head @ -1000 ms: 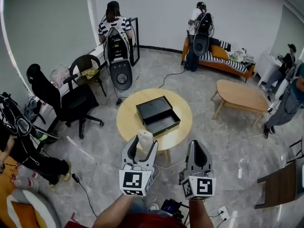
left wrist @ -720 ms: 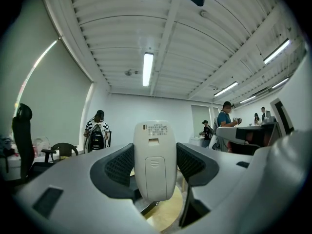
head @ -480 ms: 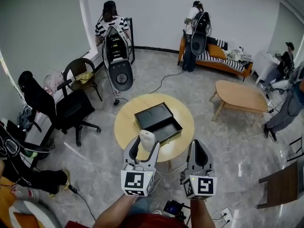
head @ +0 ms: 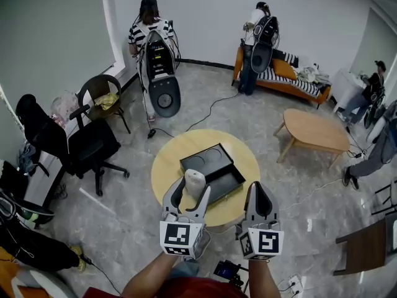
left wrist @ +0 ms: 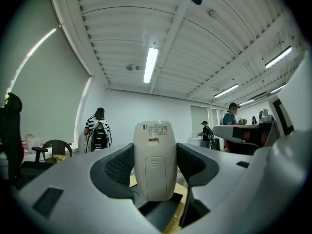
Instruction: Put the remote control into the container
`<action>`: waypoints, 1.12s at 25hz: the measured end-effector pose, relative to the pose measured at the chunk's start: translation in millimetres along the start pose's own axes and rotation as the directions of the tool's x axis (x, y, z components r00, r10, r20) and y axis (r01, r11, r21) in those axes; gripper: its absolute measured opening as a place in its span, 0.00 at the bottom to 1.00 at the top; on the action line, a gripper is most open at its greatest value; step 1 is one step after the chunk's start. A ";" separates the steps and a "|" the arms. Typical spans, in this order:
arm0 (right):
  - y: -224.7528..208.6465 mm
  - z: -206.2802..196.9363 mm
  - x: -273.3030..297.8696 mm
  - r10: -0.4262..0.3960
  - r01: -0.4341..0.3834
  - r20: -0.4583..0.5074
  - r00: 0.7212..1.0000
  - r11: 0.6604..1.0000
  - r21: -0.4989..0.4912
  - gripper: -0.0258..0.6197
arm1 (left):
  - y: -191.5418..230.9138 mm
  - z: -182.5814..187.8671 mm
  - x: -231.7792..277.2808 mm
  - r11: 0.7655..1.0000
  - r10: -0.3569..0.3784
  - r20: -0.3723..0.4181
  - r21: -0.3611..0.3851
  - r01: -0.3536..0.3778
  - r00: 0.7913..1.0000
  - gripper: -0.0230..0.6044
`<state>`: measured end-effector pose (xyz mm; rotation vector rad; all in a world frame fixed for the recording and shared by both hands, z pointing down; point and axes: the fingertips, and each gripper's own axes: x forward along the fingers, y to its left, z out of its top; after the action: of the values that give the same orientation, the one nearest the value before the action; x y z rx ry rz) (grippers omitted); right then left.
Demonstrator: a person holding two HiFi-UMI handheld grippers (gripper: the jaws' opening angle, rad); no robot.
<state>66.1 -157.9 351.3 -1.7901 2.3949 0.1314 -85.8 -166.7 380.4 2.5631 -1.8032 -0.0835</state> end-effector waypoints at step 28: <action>-63.3 -34.8 129.0 -0.063 0.063 -0.026 0.998 0.998 -0.005 0.08 | 18.6 -18.2 154.3 0.994 -0.108 -0.068 0.011 0.109 0.992 0.47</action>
<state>88.6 -303.4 364.8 -1.8779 2.3543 0.1072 -50.4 -318.5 393.1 2.6390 -1.6474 0.0153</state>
